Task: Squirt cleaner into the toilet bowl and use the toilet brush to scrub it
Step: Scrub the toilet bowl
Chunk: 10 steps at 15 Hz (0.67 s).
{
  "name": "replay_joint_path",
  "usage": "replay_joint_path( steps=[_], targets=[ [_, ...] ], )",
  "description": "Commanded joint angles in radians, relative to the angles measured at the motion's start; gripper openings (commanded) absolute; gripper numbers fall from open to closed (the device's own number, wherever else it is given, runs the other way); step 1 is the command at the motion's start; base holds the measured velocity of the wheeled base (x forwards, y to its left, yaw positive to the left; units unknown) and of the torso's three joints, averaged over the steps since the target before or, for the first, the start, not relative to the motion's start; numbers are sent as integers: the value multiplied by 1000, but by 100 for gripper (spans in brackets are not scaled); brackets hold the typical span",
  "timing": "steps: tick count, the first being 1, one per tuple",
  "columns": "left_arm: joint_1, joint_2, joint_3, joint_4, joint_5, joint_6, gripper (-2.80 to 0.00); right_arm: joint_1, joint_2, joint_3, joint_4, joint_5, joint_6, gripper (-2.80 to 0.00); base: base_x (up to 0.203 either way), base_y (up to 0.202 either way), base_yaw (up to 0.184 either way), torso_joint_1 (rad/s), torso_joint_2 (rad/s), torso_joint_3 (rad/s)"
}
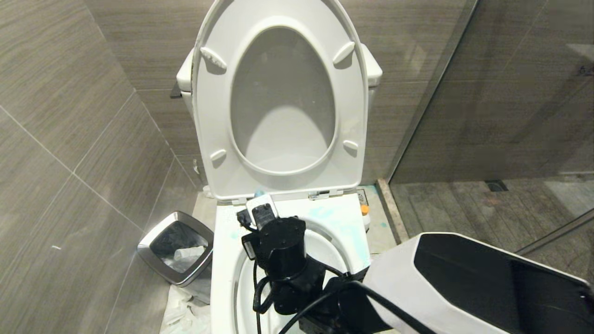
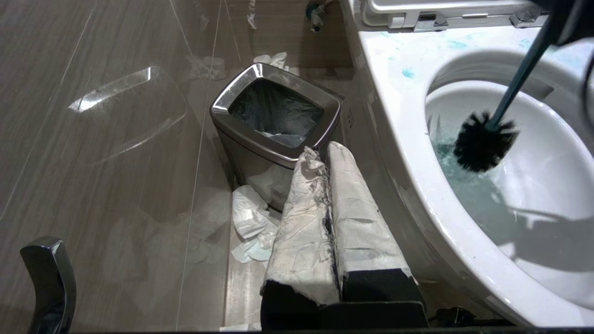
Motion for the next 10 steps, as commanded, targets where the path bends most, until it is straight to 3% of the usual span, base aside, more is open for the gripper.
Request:
replay_joint_path(
  steps=[1, 10],
  targets=[
    [1, 1, 0, 0, 0, 0, -280, 12, -179, 64, -6, -4, -3, -280, 0, 0, 0, 0, 0, 0],
    [1, 1, 0, 0, 0, 0, -280, 45, -547, 109, 165, 18, -8, -280, 0, 0, 0, 0, 0, 0]
  ],
)
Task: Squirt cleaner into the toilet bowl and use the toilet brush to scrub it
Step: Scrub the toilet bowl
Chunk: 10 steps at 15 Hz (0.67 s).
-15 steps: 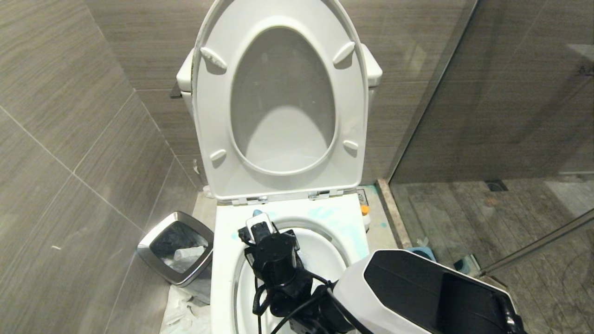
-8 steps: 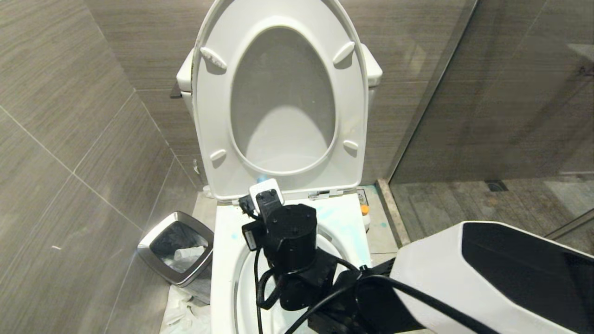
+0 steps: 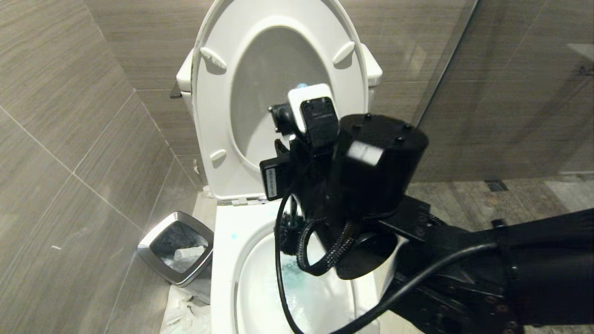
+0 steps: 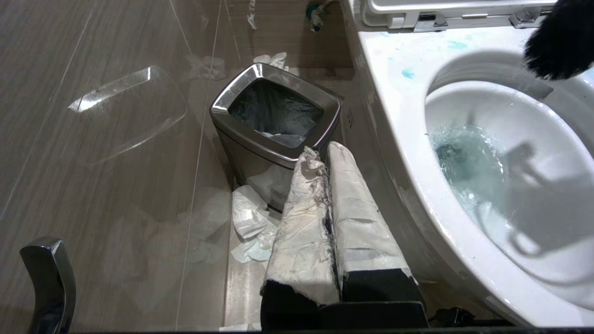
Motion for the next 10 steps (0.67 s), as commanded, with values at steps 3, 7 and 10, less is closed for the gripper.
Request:
replay_joint_path(
  steps=[3, 7, 10],
  targets=[
    [-1, 1, 0, 0, 0, 0, -280, 61, -113, 10, 44, -7, 0, -280, 0, 0, 0, 0, 0, 0],
    [1, 1, 1, 0, 0, 0, -280, 78, -97, 13, 52, -6, -4, -280, 0, 0, 0, 0, 0, 0],
    [1, 1, 1, 0, 0, 0, -280, 79, -102, 13, 88, 4, -4, -280, 0, 0, 0, 0, 0, 0]
  ],
)
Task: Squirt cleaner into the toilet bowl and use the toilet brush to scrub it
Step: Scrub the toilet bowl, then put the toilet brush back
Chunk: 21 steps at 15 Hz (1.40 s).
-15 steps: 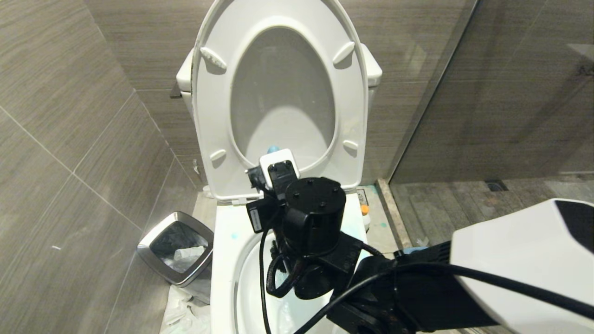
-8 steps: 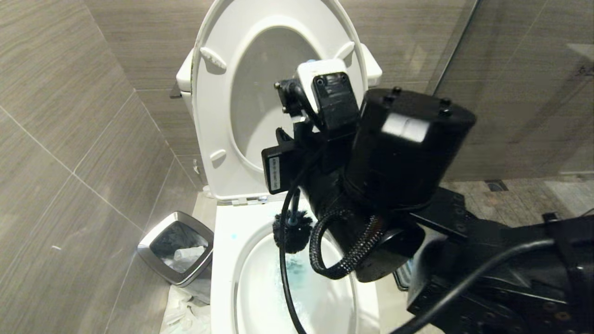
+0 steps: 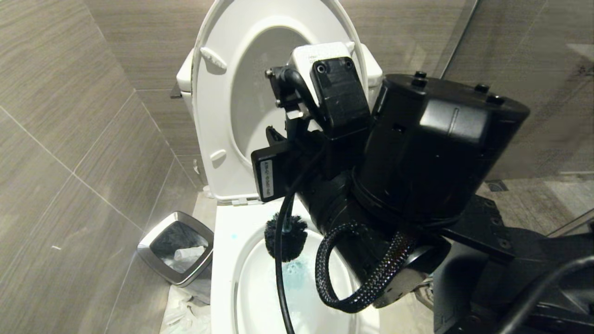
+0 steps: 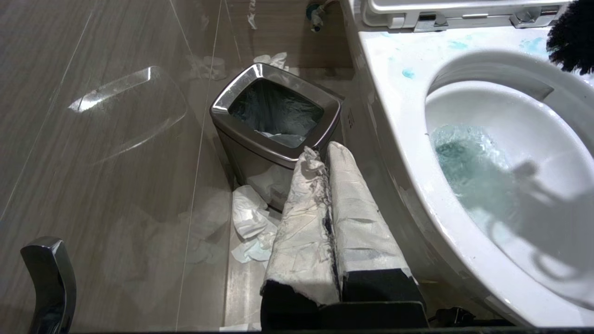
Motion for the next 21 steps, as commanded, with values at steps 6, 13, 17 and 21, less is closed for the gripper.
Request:
replay_joint_path(
  steps=[6, 13, 17, 21],
  targets=[
    [-1, 1, 1, 0, 0, 0, -280, -72, -133, 23, 246, 65, 60, -280, 0, 0, 0, 0, 0, 0],
    [0, 1, 0, 0, 0, 0, -280, -415, -218, -10, 396, 177, 33, -280, 0, 0, 0, 0, 0, 0],
    [0, 1, 1, 0, 0, 0, -280, -594, -222, 47, 407, 181, 35, -280, 0, 0, 0, 0, 0, 0],
    [0, 1, 1, 0, 0, 0, -280, -785, -206, 130, 371, 180, 79, -280, 0, 0, 0, 0, 0, 0]
  ],
)
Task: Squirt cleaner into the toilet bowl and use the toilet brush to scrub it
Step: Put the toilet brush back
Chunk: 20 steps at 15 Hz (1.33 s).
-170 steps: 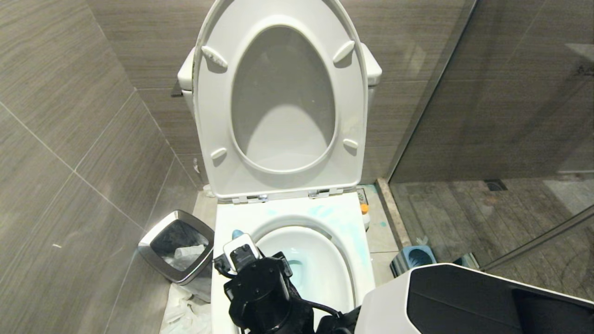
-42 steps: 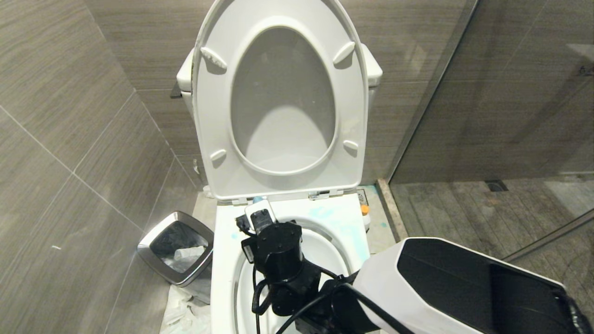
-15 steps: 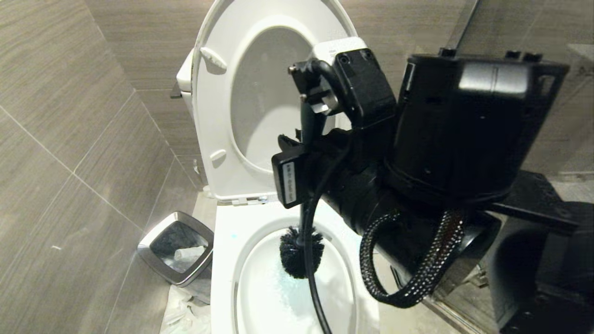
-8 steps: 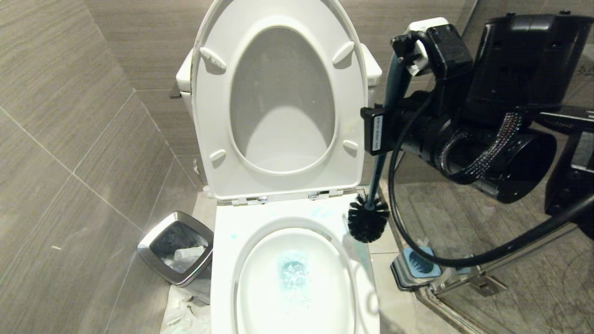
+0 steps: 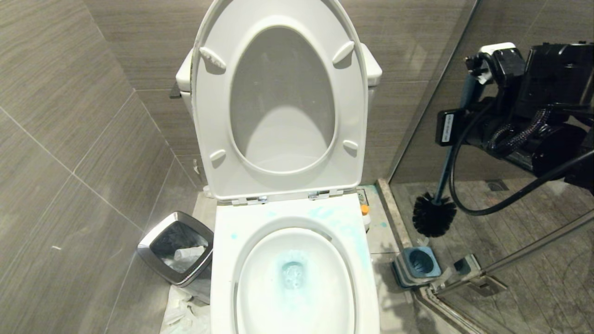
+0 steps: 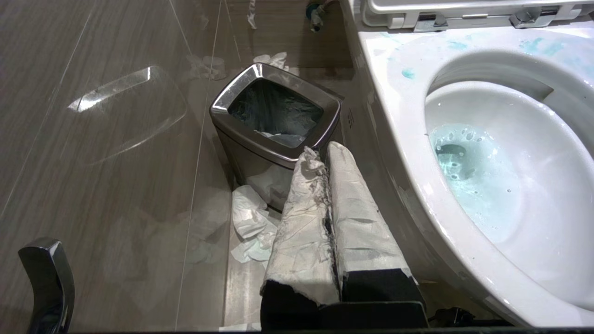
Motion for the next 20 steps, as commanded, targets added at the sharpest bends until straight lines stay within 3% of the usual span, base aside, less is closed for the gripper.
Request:
replay_joint_path(
  steps=[1, 7, 17, 20],
  targets=[
    [0, 1, 0, 0, 0, 0, -280, -86, 22, 84, -57, -3, 18, -280, 0, 0, 0, 0, 0, 0],
    [-1, 1, 0, 0, 0, 0, -280, -163, 175, 315, -413, -3, 73, -280, 0, 0, 0, 0, 0, 0],
    [0, 1, 0, 0, 0, 0, -280, -239, 461, 335, -707, -1, 72, -280, 0, 0, 0, 0, 0, 0],
    [0, 1, 0, 0, 0, 0, -280, -276, 559, 347, -855, 1, 9, -280, 0, 0, 0, 0, 0, 0]
  ],
)
